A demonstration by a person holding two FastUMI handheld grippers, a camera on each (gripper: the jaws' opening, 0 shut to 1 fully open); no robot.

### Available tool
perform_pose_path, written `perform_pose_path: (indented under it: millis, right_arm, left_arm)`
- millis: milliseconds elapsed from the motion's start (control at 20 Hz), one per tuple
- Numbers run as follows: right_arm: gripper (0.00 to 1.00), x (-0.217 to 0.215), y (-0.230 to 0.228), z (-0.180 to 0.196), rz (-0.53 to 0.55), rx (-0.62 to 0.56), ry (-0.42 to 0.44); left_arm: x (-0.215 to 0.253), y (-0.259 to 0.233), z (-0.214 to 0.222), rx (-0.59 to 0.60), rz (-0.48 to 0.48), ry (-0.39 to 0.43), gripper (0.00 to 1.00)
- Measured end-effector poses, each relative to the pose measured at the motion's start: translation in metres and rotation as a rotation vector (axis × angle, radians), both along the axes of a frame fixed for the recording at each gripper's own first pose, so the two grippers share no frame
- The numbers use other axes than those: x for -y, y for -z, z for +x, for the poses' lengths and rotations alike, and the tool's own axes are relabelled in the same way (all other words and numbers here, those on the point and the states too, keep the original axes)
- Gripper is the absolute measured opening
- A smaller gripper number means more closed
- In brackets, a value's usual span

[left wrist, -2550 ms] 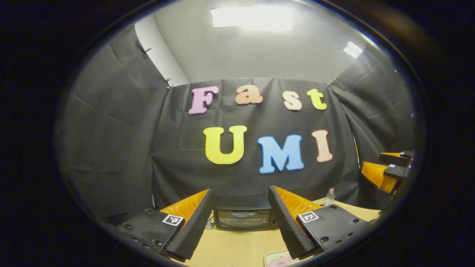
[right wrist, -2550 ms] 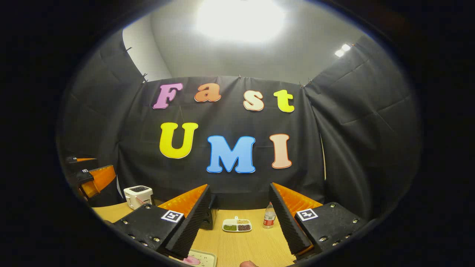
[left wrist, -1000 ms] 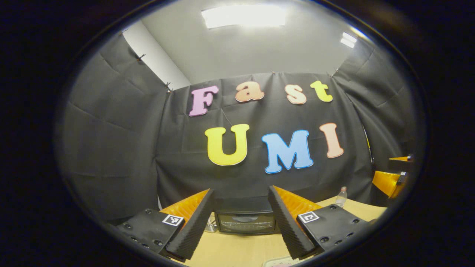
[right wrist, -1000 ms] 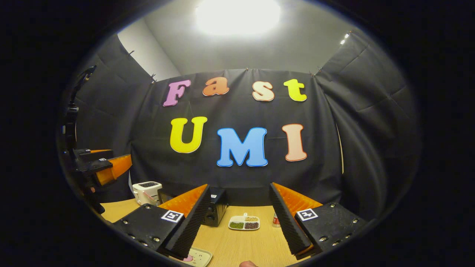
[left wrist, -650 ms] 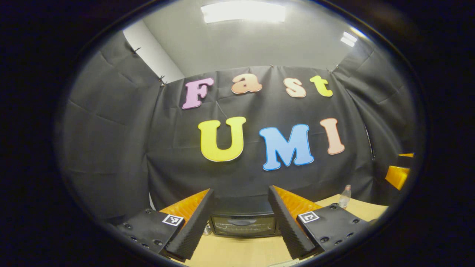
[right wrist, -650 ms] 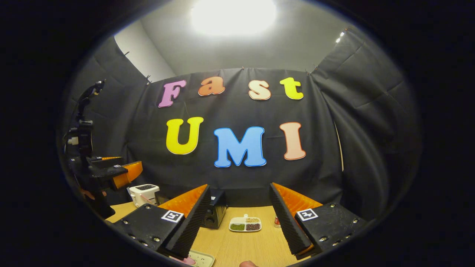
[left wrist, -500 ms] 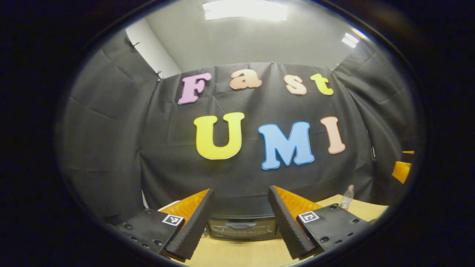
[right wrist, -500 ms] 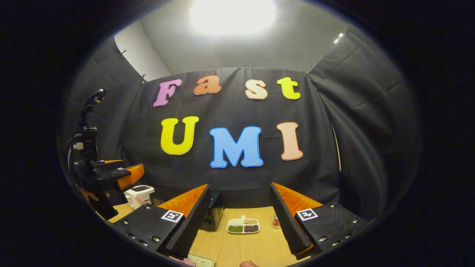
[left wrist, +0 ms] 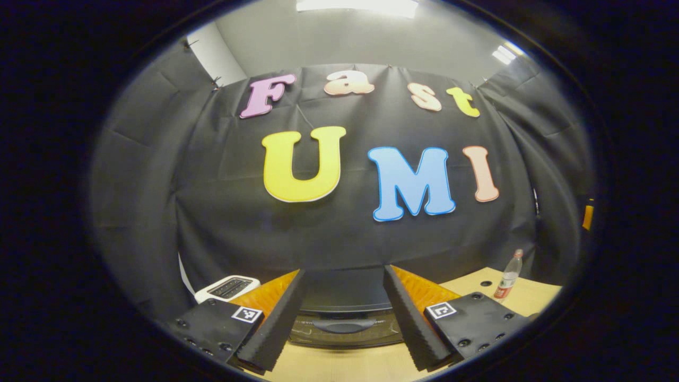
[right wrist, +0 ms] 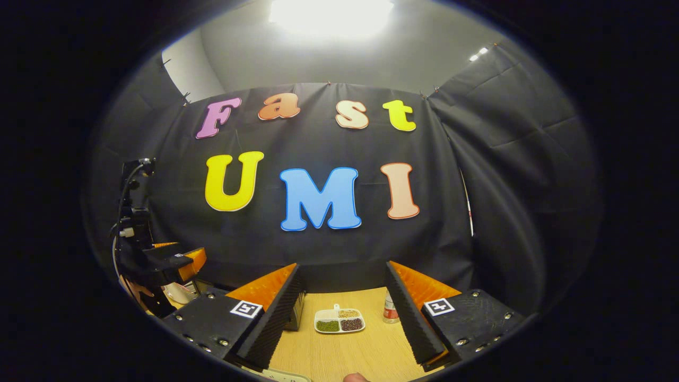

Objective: Open the electric oven with the left hand, put the food in, and close the electric oven.

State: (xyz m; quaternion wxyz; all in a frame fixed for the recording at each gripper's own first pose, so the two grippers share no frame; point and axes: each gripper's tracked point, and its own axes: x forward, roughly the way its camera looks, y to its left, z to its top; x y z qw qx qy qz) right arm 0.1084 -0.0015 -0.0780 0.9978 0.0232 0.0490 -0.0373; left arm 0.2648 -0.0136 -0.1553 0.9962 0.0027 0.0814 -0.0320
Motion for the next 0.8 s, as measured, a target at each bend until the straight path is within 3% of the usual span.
perform_pose_path:
  millis: [150, 500, 550, 650, 800]
  right_arm:
    - [0.95, -0.003, 0.007, 0.006, -0.020, -0.025, 0.021]
    - [0.95, -0.014, 0.009, 0.008, -0.071, -0.059, 0.033]
    - [0.95, -0.015, 0.009, 0.006, -0.077, -0.063, 0.032]
    - [0.95, -0.018, 0.010, 0.005, -0.091, -0.073, 0.029]
    - [0.95, -0.019, 0.007, 0.002, -0.116, -0.072, 0.024]
  left_arm:
    - [0.000, 0.030, 0.021, -0.041, -0.003, 0.018, 0.97]
    - [0.004, 0.099, 0.051, -0.134, 0.012, 0.053, 1.00]
    - [0.003, 0.108, 0.055, -0.146, 0.020, 0.051, 0.91]
    - [-0.001, 0.127, 0.060, -0.176, 0.033, 0.043, 1.00]
    - [-0.005, 0.147, 0.063, -0.207, 0.048, 0.039, 0.97]
